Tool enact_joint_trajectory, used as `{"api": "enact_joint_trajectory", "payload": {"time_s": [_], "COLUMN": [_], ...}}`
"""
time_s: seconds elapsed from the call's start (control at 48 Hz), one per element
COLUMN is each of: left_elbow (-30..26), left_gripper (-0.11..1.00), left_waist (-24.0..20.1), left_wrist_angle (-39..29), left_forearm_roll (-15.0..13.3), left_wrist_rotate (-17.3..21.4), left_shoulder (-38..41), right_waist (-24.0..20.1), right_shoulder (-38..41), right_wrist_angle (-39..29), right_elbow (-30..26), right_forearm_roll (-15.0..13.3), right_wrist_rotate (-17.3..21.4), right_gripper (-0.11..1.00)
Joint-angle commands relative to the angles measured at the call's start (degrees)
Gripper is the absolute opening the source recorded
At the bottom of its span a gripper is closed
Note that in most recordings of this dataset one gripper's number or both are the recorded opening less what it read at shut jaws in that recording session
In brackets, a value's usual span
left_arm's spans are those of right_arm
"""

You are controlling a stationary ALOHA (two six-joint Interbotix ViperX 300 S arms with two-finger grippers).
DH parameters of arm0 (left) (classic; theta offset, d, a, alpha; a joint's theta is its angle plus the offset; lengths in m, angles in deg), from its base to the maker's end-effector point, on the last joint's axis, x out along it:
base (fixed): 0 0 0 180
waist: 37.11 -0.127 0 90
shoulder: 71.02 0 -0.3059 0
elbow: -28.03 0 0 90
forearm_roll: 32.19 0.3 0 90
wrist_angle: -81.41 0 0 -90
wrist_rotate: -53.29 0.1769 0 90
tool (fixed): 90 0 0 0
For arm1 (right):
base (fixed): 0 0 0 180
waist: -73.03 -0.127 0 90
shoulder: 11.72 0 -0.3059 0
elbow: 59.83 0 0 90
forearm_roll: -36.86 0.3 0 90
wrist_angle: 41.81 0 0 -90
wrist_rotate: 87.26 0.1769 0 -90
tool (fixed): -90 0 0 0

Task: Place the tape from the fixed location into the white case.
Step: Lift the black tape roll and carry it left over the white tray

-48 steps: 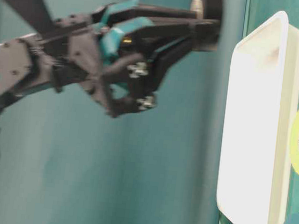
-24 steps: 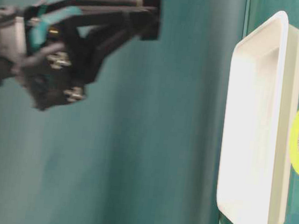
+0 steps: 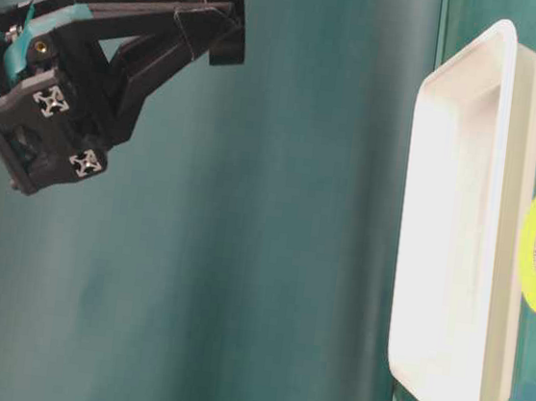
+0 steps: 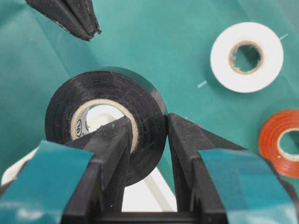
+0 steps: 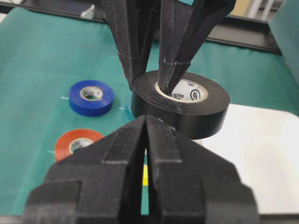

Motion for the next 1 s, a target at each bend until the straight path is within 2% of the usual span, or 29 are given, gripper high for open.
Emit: {"api": "enact_joint_trajectory", "payload": {"time_s": [0.0, 0.458, 0.978], "left_elbow": [-1.58, -1.67, -1.93], "left_gripper": [0.23, 0.23, 0.23], "left_waist": [0.09, -0.62, -9.76], "left_wrist_angle": [0.18, 0.18, 0.18], "left_forearm_roll": [0.00, 0.00, 0.00], "left_wrist_rotate": [-0.18, -0.18, -0.18], "left_shoulder": [-2.99, -2.99, -3.34], "right_waist": [0.00, 0.00, 0.00], "right_shoulder": [0.09, 0.09, 0.09], "right_wrist_angle": [0.18, 0.26, 0.18], "right_elbow": [-0.79, -0.88, -0.88], "right_forearm_roll": [0.00, 0.09, 0.09], "right_wrist_rotate": [0.09, 0.00, 0.09], "right_gripper": [0.00, 0.00, 0.00]}}
